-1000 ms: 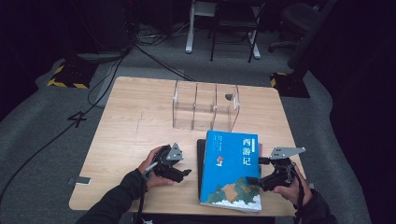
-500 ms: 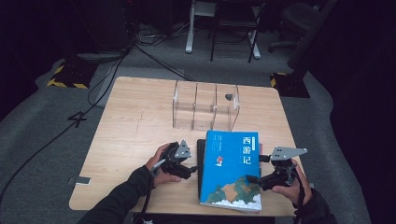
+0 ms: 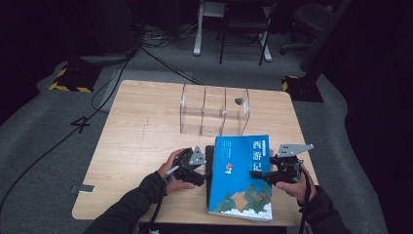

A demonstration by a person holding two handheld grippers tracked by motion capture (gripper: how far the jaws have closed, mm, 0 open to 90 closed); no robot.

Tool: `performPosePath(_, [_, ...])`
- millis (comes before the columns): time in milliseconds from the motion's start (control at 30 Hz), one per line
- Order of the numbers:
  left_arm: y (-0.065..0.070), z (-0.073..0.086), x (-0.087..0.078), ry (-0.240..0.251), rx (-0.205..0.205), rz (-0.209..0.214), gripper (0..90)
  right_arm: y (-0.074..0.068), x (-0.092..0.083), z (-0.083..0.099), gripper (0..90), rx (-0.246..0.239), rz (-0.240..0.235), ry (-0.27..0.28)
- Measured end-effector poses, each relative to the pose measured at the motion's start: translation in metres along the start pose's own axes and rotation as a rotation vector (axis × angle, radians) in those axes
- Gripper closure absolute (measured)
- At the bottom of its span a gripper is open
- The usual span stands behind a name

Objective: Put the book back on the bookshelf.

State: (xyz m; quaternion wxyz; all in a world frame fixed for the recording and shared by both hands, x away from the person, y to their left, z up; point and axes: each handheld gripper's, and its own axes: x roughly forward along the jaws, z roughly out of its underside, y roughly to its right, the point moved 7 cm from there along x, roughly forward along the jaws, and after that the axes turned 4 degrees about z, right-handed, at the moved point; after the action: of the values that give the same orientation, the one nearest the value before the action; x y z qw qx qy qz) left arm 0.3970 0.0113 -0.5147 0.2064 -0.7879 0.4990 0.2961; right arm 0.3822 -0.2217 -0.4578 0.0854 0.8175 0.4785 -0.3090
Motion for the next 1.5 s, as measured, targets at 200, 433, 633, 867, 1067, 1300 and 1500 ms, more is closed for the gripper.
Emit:
performPosePath(200, [-0.004, -0.006, 0.004, 0.007, 0.006, -0.010, 26.8, 0.003, 0.008, -0.008, 57.5, 0.011, -0.048, 0.016])
performPosePath(433, [-0.012, -0.007, 0.009, 0.000, 0.009, -0.029, 28.0, 0.004, 0.013, -0.014, 65.4, -0.010, -0.042, 0.035])
performPosePath(633, [-0.016, -0.008, 0.006, 0.017, 0.046, -0.035, 35.0, 0.006, 0.017, -0.018, 67.1, -0.018, -0.048, 0.053])
performPosePath(867, [-0.041, -0.012, 0.011, 0.043, -0.010, -0.030, 47.9, 0.007, 0.020, -0.023, 68.2, -0.035, -0.050, 0.068])
performPosePath(1067, [-0.064, -0.022, 0.013, 0.080, -0.057, -0.032, 54.7, 0.011, 0.022, -0.031, 68.7, -0.053, -0.029, 0.092])
performPosePath(1300, [-0.087, -0.040, 0.011, 0.168, -0.156, 0.005, 59.4, 0.015, 0.016, -0.041, 68.8, -0.089, 0.004, 0.153])
performPosePath(1500, [-0.089, -0.051, 0.008, 0.192, -0.122, 0.006, 66.0, 0.015, 0.009, -0.045, 68.7, -0.118, 0.026, 0.199])
